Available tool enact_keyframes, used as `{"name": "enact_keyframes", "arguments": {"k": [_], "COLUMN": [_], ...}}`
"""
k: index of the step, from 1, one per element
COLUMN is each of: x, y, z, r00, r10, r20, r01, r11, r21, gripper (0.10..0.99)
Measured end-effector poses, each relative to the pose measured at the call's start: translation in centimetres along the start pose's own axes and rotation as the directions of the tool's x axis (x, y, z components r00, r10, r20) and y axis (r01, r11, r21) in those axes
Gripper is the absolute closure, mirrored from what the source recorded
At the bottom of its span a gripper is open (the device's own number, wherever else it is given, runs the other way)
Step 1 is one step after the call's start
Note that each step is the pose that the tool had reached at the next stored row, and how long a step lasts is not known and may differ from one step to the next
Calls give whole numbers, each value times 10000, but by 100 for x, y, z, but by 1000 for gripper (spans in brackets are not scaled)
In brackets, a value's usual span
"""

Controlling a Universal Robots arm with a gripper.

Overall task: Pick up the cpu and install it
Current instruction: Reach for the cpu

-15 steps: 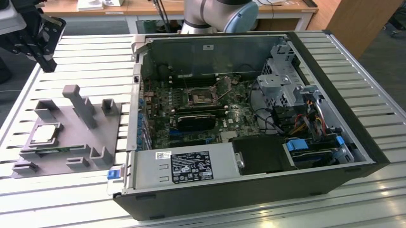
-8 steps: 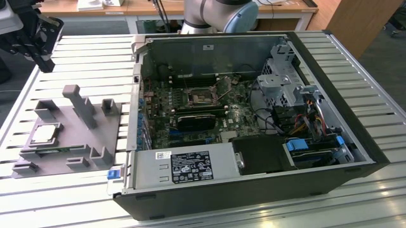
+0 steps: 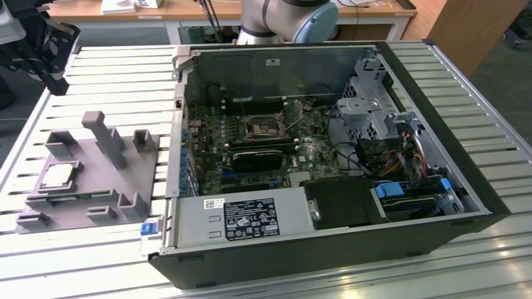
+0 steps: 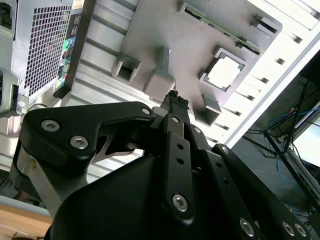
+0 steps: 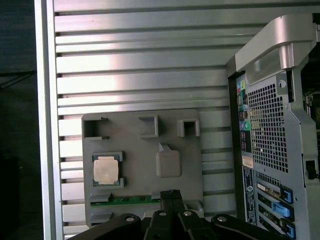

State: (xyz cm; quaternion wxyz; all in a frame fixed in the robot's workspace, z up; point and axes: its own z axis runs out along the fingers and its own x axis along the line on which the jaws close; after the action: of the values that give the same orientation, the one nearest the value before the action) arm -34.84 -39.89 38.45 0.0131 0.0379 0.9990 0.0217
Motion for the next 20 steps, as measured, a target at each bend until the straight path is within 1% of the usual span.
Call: {"name": "enact_keyframes", "arguments": {"k": [20], "x": [98], "y": [-8], "z": [7], "r00": [10000], "r10": [0], "r20": [-1], "r01": [0], "r11": [10000], "r21": [1], "gripper": [980]}}
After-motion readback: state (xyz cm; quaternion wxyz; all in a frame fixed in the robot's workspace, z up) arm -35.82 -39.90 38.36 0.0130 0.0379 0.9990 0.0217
